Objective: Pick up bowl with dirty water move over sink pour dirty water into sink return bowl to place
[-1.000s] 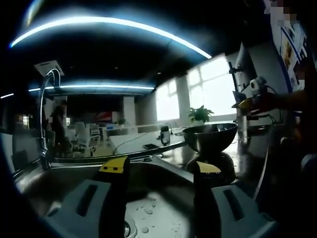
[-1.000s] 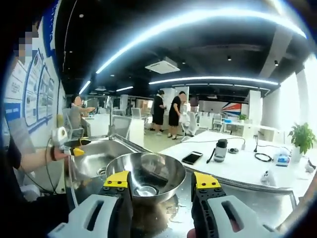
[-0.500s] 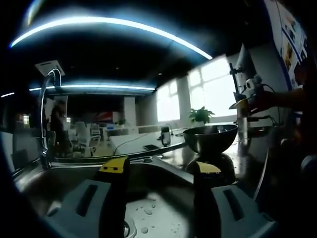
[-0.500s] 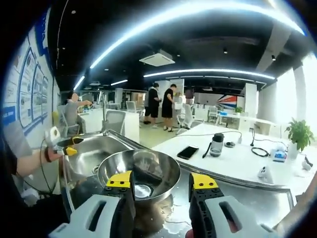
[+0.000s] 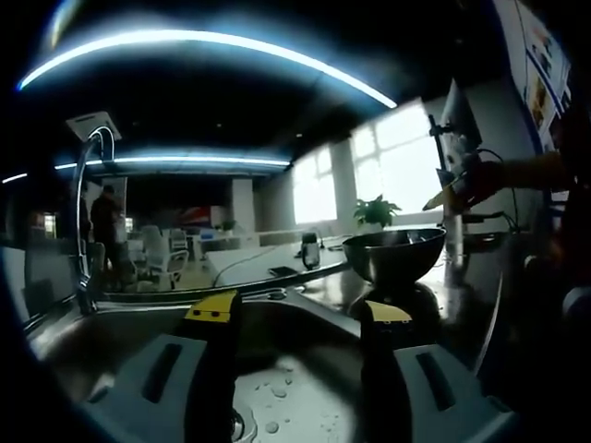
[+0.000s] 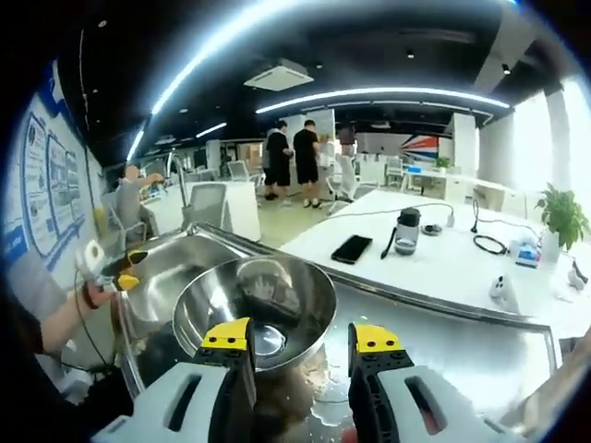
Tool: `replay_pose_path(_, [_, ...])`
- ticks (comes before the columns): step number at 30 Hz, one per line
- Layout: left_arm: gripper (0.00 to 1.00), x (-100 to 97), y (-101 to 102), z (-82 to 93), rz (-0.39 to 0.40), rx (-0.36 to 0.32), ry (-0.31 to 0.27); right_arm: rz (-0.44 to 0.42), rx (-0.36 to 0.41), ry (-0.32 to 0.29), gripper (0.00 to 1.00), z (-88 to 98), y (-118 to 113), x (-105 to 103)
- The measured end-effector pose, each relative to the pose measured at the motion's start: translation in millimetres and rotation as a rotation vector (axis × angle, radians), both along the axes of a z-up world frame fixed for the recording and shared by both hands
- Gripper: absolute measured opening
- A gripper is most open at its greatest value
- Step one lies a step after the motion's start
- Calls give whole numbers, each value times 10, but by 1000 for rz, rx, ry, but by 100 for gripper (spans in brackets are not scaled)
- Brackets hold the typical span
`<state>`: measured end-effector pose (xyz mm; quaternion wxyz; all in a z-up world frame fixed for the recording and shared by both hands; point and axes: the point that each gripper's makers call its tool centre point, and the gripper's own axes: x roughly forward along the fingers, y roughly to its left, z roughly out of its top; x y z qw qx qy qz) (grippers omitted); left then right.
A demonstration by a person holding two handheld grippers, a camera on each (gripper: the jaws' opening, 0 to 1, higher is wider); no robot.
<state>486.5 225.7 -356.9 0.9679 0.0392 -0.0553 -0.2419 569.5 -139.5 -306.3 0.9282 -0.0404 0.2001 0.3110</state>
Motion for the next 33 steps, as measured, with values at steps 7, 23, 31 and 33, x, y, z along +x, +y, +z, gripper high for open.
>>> replay_pose_path(7, [50,2,4,4,0,-3,-2,-30,19,59,27,-36,31,61])
replay_pose_path(23, [50,13,19,5,0,-6,-3,-101,11,201,28,-258,121,186])
replay_pose_path(31, [49,13,30,15,5,-6,-10,-60,-58,204,32,-312,198,250])
replay_pose_path(33, [49,10,28,18,6,-7,-12,-81,-72,232,30,-320,182,279])
